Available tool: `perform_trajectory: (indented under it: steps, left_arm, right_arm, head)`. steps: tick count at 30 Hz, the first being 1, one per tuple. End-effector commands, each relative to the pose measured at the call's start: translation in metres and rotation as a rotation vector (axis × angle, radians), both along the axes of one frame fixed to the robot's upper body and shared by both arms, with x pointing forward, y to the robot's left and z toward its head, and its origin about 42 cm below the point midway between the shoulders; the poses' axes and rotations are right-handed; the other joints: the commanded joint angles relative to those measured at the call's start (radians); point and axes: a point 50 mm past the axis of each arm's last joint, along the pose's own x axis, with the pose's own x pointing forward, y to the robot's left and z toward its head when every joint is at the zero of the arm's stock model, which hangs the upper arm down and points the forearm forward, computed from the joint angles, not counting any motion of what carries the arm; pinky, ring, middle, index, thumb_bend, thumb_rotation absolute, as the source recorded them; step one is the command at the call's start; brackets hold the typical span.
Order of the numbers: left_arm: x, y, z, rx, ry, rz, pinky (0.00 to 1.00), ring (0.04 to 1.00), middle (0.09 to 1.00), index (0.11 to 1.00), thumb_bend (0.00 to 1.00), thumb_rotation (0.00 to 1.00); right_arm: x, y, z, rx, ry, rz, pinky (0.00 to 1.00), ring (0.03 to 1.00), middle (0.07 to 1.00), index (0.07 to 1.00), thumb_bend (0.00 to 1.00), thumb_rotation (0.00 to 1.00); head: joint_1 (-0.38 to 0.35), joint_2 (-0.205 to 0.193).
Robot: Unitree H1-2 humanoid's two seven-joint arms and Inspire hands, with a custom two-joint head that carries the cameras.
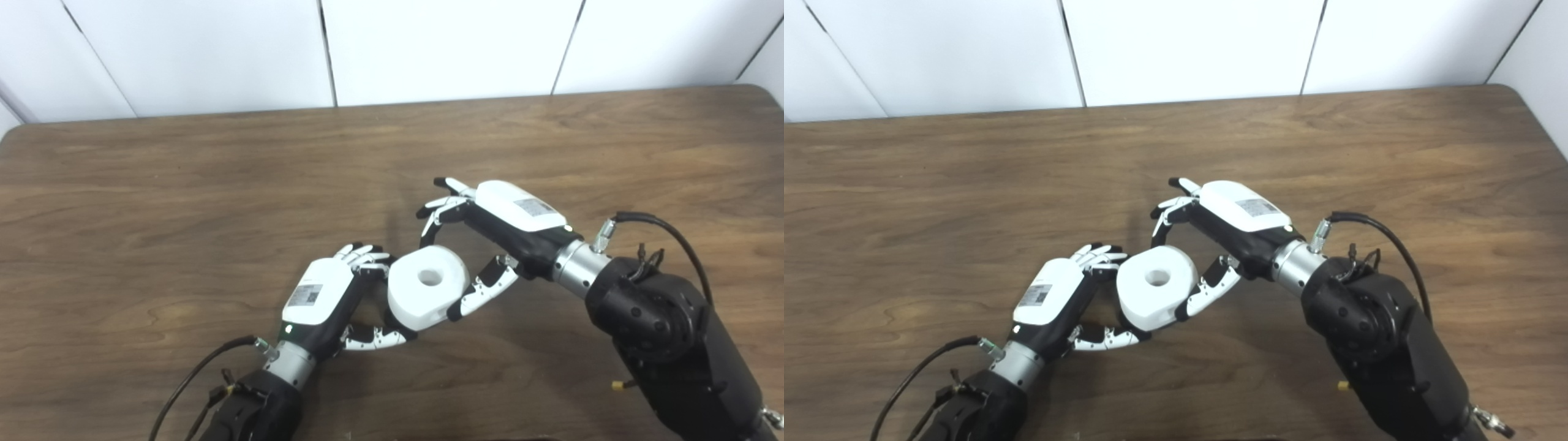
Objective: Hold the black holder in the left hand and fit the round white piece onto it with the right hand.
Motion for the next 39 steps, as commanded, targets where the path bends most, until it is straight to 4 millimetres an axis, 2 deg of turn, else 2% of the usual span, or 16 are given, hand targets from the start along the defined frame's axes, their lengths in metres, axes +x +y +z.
perform_trajectory:
  steps: [1,6,18,26,35,39]
  left_arm:
    - [-0.006,-0.006,-0.008,0.032,0.059,-0.038,0.92,0.878,0.801,0.487,0.52,0.05]
    - [-0.005,-0.006,-0.009,0.035,0.057,-0.041,0.93,0.880,0.802,0.487,0.52,0.05]
    - [-0.004,-0.006,-0.010,0.043,0.059,-0.043,0.92,0.879,0.801,0.487,0.52,0.05]
    - [-0.004,-0.007,-0.010,0.039,0.063,-0.038,0.93,0.881,0.801,0.487,0.52,0.05]
    - [-0.002,-0.004,-0.011,0.045,0.063,-0.037,0.92,0.876,0.797,0.487,0.52,0.05]
    - [-0.001,-0.003,-0.012,0.047,0.066,-0.033,0.93,0.876,0.795,0.487,0.52,0.05]
  right_arm:
    - [0.002,-0.002,0.008,-0.027,-0.014,0.010,0.99,1.000,0.850,0.615,0.95,0.20]
    - [0.002,-0.003,0.010,-0.037,-0.009,0.017,1.00,1.000,0.857,0.645,1.00,0.22]
    - [0.002,-0.004,0.017,-0.041,-0.020,0.011,1.00,1.000,0.866,0.669,1.00,0.25]
    - [0.004,-0.005,0.019,-0.069,-0.041,0.004,1.00,1.000,0.872,0.682,1.00,0.31]
    - [0.004,-0.008,0.030,-0.093,-0.054,-0.008,1.00,1.000,0.942,0.797,1.00,0.39]
    - [0.003,-0.010,0.035,-0.106,-0.045,-0.008,1.00,1.000,0.960,0.823,1.00,0.40]
  head:
    - [0.000,0.000]
    - [-0.001,-0.001]
    - [0.000,-0.004]
    - [0.001,-0.005]
    - [0.003,-0.007]
    - [0.004,-0.008]
